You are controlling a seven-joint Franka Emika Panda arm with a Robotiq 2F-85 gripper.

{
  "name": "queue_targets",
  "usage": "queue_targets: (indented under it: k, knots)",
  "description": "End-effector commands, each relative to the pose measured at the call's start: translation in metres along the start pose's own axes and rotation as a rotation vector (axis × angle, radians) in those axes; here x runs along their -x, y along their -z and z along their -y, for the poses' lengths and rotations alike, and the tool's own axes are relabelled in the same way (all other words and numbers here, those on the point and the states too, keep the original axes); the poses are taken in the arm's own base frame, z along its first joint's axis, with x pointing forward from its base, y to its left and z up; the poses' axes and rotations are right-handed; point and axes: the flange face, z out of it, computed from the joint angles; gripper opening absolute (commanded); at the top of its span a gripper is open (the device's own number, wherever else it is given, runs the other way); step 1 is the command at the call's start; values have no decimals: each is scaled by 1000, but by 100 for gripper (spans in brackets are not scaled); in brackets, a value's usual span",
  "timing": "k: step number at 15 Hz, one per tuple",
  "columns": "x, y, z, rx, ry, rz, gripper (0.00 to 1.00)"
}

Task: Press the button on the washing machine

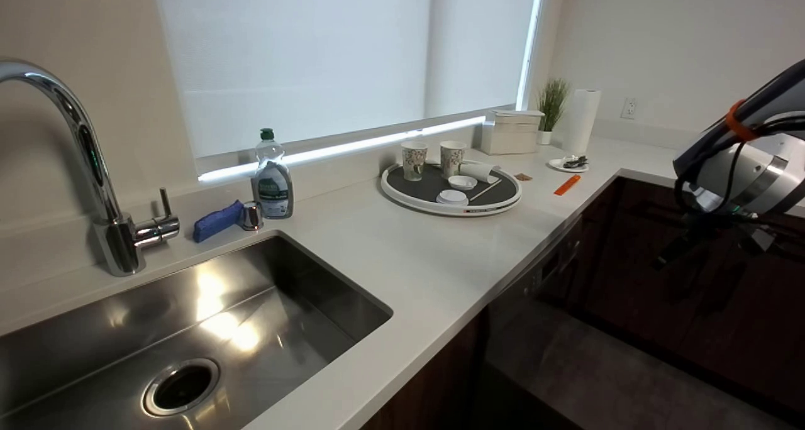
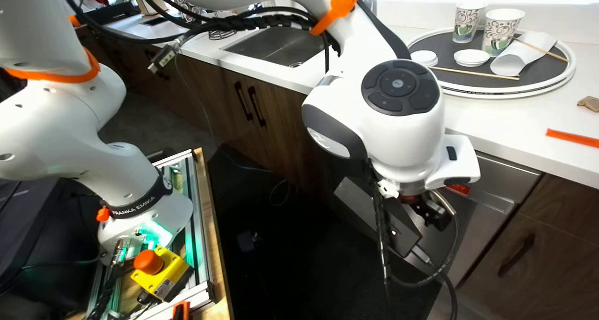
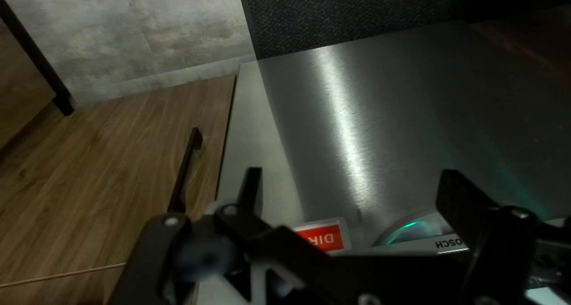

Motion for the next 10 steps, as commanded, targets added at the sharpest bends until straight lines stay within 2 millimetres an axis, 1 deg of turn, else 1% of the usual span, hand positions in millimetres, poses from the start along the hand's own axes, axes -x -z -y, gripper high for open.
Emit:
queue_targets:
  k: [1, 3, 8, 9, 10]
  knots:
    - [13, 23, 18, 41, -42, -31, 100]
    - [15, 32, 24, 37, -41, -52, 100]
    - [17, 46, 33, 37, -58, -80, 100]
    - [11, 39, 23, 30, -60, -66, 100]
    - [11, 41, 24, 30, -62, -71, 100]
